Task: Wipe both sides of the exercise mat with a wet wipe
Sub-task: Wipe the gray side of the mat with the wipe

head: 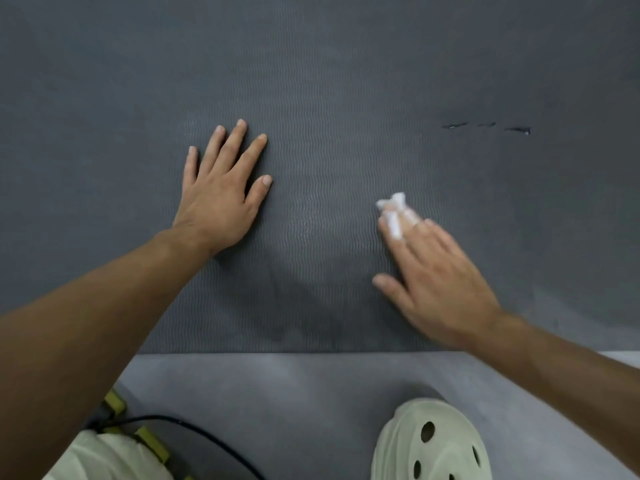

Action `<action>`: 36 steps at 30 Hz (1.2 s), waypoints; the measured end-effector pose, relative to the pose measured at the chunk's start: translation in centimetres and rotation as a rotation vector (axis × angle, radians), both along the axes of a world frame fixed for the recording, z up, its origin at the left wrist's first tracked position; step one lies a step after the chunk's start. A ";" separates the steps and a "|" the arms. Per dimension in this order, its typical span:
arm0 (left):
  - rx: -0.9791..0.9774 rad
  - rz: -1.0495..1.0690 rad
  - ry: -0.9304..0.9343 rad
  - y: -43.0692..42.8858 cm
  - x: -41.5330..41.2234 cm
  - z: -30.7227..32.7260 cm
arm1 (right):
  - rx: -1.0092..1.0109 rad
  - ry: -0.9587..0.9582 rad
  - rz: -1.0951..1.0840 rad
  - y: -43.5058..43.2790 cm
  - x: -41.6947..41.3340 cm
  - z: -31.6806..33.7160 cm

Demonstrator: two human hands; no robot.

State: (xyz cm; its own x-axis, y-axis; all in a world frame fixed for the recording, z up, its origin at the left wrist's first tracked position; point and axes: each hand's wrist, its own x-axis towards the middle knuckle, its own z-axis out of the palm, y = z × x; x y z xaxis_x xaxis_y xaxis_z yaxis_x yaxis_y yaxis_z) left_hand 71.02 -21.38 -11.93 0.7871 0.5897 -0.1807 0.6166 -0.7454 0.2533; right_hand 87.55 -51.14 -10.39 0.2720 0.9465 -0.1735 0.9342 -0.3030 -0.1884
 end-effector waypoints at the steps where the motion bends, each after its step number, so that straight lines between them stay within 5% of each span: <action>1: 0.002 0.002 -0.002 -0.1 0.0 0.0 | -0.015 -0.019 -0.063 -0.2 1.2 -0.1; 7: 0.015 0.038 -0.016 -0.9 0.0 0.0 | -0.027 0.068 -0.068 0.2 0.3 0.0; 12: 0.022 0.050 -0.019 -1.7 -0.4 -0.1 | -0.096 0.191 0.459 0.3 -6.7 0.8; 16: 0.014 0.043 -0.012 -2.1 -0.6 0.0 | -0.096 0.213 0.622 -0.6 -7.7 0.7; 27: 0.034 0.047 -0.020 -2.6 -1.0 -0.3 | -0.110 -0.081 0.262 -6.8 8.4 0.4; 36: 0.030 0.050 -0.041 -4.0 -1.0 -0.1 | -0.023 0.094 0.268 -3.0 0.3 0.2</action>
